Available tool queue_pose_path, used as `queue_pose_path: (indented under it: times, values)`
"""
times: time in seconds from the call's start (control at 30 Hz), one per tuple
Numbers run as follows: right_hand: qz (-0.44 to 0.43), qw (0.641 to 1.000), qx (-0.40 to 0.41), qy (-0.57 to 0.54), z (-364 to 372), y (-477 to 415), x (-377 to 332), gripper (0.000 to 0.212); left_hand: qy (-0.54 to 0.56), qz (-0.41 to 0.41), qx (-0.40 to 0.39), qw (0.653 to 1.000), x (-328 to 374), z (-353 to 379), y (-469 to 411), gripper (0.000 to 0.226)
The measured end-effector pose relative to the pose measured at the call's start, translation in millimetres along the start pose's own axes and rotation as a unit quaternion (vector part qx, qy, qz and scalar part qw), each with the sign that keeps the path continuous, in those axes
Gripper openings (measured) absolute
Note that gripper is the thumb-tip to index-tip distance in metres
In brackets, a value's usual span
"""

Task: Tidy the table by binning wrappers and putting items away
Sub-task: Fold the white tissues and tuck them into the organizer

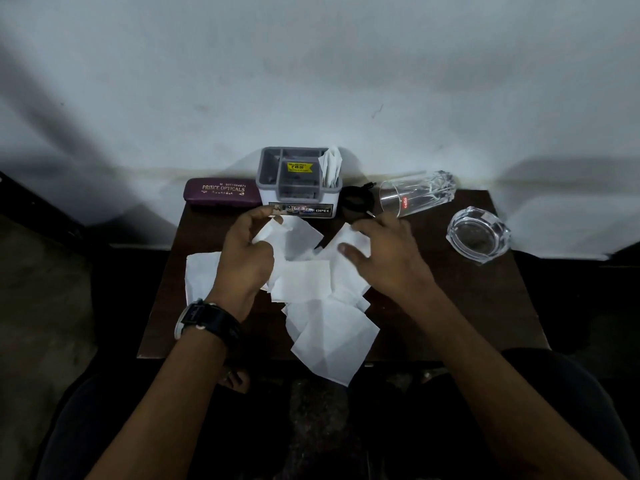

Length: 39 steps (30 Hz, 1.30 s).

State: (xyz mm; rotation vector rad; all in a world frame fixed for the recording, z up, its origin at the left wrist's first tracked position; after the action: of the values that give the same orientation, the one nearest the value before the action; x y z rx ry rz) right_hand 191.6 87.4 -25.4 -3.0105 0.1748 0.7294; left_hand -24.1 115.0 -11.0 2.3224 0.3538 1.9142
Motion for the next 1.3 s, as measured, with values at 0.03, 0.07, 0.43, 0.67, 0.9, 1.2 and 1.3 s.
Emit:
queue_pose_path:
  times: [0.03,0.07,0.43,0.67,0.9,1.2,1.3]
  values:
    - [-0.051,0.997,-0.044,-0.04,0,1,-8,0.052,0.007,-0.003,0.008,1.0,-1,-2,-3,0.064]
    - [-0.092,0.989,-0.103,-0.055,3,5,-16,0.055,0.014,-0.009,0.016,1.0,-2,-4,-4,0.063]
    - [-0.206,0.974,-0.075,0.054,37,19,-31,0.043,0.036,-0.03,0.047,0.998,-10,-16,-9,0.036]
    - [-0.189,0.98,-0.057,0.034,38,18,-31,0.021,0.039,-0.024,0.035,0.998,-4,-15,-4,0.052]
    - [-0.005,0.964,-0.012,-0.264,16,3,-23,0.008,0.108,-0.041,0.032,0.993,8,-13,5,0.057]
    - [0.235,0.736,-0.092,-0.629,-6,6,-22,0.021,0.184,-0.067,0.026,0.98,6,-7,8,0.048]
    - [0.246,0.68,-0.125,-0.679,-9,13,-33,0.039,0.208,-0.089,-0.014,0.974,2,1,9,0.053]
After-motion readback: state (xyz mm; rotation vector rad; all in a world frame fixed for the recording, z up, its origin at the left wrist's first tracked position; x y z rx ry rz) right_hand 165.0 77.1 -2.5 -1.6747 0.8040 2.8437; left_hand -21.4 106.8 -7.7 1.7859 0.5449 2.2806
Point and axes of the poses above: each hand's wrist, its own y-axis away from the middle knuckle, its own z-axis out of the palm, x = y × z, the point moved 2 cm from there along -y, towards the middle knuckle, and after that the axes turned 3 degrees about x, right-handed, at the moved point
